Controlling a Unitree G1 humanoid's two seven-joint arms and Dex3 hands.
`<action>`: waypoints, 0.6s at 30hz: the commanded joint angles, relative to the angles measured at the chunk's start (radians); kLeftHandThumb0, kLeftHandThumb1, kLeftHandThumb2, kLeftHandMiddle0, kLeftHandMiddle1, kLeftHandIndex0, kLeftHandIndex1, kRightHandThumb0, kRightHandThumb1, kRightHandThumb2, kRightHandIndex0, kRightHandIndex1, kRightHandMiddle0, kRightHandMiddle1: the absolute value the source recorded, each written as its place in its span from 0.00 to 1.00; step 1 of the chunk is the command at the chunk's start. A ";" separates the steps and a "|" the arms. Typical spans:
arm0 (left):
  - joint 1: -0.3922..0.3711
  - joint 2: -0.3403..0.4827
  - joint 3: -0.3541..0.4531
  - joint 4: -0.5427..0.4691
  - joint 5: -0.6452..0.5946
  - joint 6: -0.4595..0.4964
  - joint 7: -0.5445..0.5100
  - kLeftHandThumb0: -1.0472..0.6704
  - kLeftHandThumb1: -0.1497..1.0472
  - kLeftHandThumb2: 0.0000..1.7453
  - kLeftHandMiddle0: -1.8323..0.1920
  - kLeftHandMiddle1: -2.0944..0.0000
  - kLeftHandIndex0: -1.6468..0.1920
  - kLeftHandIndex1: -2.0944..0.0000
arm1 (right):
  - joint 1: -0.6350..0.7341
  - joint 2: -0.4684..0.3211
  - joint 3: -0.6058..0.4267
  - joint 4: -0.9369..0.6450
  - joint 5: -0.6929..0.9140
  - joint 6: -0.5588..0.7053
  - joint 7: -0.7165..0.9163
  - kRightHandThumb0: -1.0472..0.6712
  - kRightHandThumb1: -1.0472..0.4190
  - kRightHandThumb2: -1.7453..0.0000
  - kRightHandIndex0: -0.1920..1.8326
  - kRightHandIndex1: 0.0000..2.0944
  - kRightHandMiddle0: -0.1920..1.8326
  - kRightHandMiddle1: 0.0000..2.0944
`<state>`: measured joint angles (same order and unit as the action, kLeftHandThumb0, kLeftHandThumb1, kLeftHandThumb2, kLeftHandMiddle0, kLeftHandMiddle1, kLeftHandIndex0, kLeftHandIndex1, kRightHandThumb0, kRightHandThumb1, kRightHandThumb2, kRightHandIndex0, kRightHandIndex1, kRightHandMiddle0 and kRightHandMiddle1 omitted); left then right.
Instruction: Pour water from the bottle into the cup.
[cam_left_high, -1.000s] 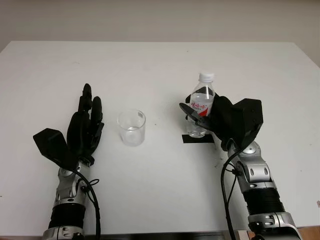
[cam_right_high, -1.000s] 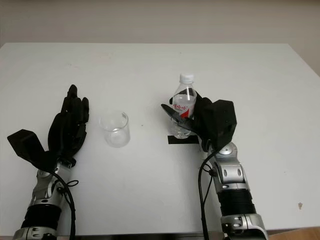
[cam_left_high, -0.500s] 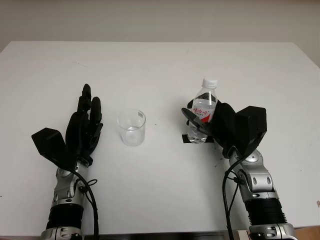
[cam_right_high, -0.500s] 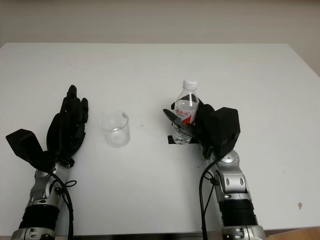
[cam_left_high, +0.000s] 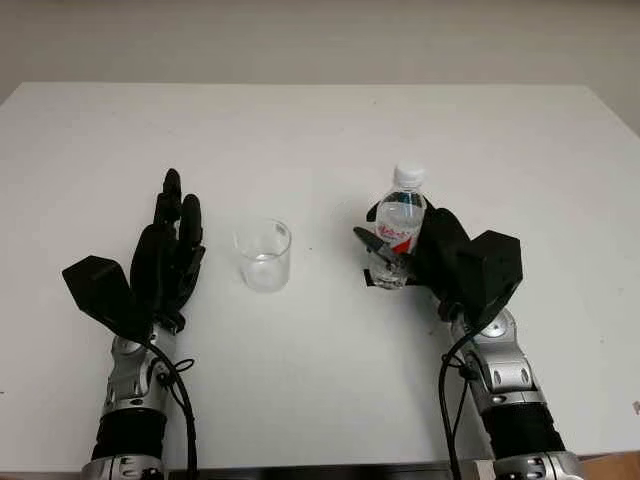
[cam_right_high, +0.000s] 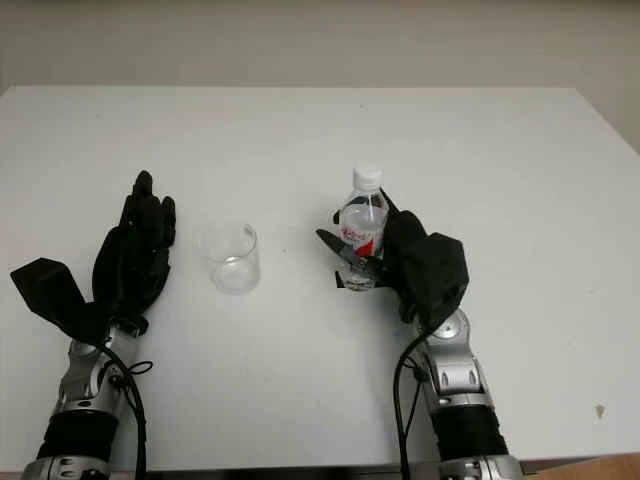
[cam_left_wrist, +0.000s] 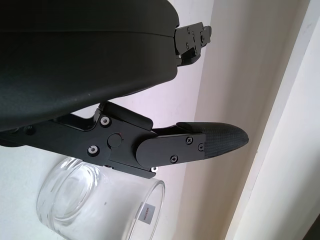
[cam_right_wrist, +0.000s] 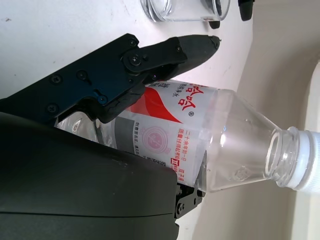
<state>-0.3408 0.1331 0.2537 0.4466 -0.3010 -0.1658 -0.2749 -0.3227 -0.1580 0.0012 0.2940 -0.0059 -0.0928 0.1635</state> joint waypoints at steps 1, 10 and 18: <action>0.013 0.006 0.003 -0.005 -0.003 0.001 -0.006 0.19 1.00 0.27 0.98 0.97 0.99 0.97 | -0.001 0.003 -0.007 0.013 0.011 -0.031 0.009 0.29 0.00 0.90 0.31 0.99 0.17 0.97; 0.014 0.012 0.005 -0.004 -0.003 0.000 -0.011 0.19 1.00 0.27 0.99 0.97 0.99 0.97 | 0.008 -0.017 0.005 -0.007 0.000 0.018 0.047 0.19 0.01 0.97 0.00 0.47 0.00 0.51; 0.012 0.024 0.008 -0.003 -0.006 0.011 -0.020 0.19 1.00 0.27 0.98 0.97 0.99 0.97 | 0.035 -0.019 -0.007 -0.052 0.039 0.067 0.072 0.15 0.05 0.97 0.01 0.09 0.02 0.13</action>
<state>-0.3395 0.1477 0.2584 0.4470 -0.3032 -0.1571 -0.2879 -0.2990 -0.1701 -0.0004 0.2665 0.0241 -0.0311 0.2290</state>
